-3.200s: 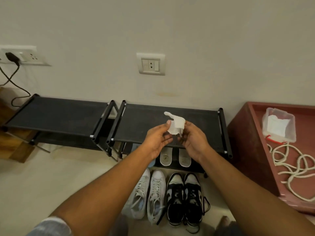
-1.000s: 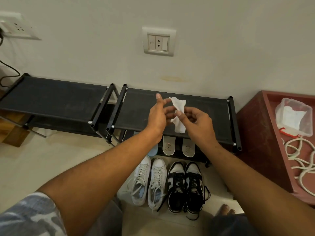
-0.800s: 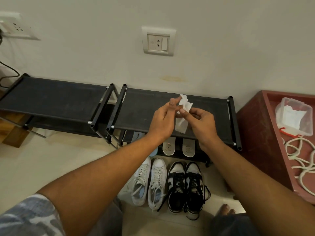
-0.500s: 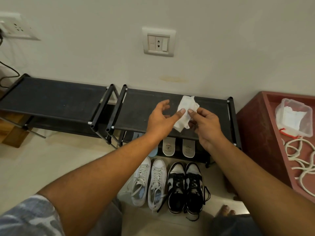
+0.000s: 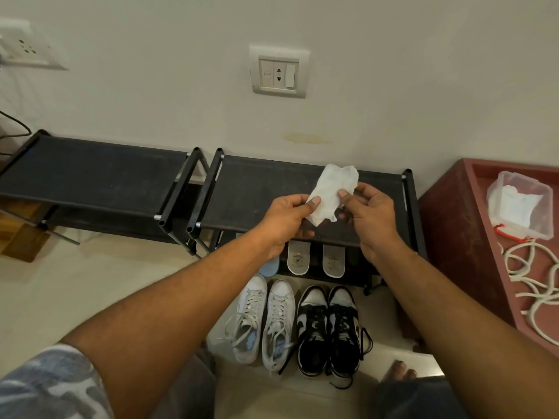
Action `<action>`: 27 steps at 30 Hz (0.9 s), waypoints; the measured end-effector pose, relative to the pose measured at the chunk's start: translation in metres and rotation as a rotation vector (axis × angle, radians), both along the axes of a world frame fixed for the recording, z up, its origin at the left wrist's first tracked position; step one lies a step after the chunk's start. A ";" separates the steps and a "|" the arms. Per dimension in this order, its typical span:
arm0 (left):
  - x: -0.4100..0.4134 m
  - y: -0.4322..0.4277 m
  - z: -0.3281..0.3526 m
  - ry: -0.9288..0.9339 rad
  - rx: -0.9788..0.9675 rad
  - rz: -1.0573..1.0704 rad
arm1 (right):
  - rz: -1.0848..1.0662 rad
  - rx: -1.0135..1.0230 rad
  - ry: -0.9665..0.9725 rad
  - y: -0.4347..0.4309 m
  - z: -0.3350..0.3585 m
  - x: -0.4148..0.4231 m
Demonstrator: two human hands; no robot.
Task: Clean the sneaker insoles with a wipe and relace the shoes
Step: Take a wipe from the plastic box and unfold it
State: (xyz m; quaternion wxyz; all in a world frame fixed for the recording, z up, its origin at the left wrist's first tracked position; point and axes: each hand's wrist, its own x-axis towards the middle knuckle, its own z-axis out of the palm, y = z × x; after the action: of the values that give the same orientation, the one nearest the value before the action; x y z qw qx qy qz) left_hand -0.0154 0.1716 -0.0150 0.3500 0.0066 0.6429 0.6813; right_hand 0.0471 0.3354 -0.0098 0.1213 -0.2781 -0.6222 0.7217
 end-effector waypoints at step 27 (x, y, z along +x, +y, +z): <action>-0.007 -0.002 0.009 -0.127 0.171 0.175 | 0.251 0.941 0.226 -0.013 0.002 0.012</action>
State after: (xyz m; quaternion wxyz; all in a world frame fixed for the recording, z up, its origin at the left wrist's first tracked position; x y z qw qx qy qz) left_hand -0.0221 0.1696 -0.0065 0.3274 -0.0629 0.5571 0.7606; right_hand 0.0595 0.3224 -0.0082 0.2123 -0.0363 -0.8921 0.3973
